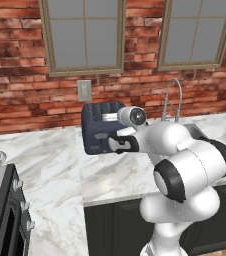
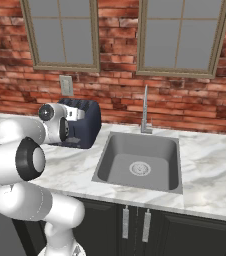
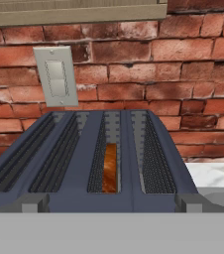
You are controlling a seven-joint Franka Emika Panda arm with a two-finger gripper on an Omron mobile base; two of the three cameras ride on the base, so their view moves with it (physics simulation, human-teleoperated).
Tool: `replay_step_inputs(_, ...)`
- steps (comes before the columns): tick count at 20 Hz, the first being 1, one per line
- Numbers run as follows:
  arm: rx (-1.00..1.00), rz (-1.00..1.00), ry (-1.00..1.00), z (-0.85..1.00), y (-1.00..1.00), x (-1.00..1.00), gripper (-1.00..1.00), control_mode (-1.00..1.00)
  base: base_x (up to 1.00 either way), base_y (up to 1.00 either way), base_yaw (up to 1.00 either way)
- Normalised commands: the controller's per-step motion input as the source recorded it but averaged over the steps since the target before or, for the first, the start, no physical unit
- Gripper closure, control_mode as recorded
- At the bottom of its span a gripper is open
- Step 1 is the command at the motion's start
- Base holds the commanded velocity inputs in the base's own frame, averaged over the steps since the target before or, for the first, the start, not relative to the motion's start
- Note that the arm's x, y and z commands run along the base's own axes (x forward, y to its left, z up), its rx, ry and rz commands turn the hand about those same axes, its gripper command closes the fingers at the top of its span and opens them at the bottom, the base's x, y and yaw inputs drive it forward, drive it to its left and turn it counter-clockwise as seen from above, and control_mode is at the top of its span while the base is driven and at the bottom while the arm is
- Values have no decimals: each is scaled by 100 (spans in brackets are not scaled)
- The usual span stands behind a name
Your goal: Start the toaster. Once the lever pops up, take the bread to the plate on the dining counter.
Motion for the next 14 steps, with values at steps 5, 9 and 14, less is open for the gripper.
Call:
replay_step_inputs(5, 0, 0, 0, 0, 0, 0, -100, -100, 0, 0, 0)
replay_step_inputs(9, 0, 0, 0, 0, 0, 0, -100, -100, 0, 0, 0)
replay_step_inputs(14, 0, 0, 0, 0, 0, 0, -100, -100, 0, 0, 0)
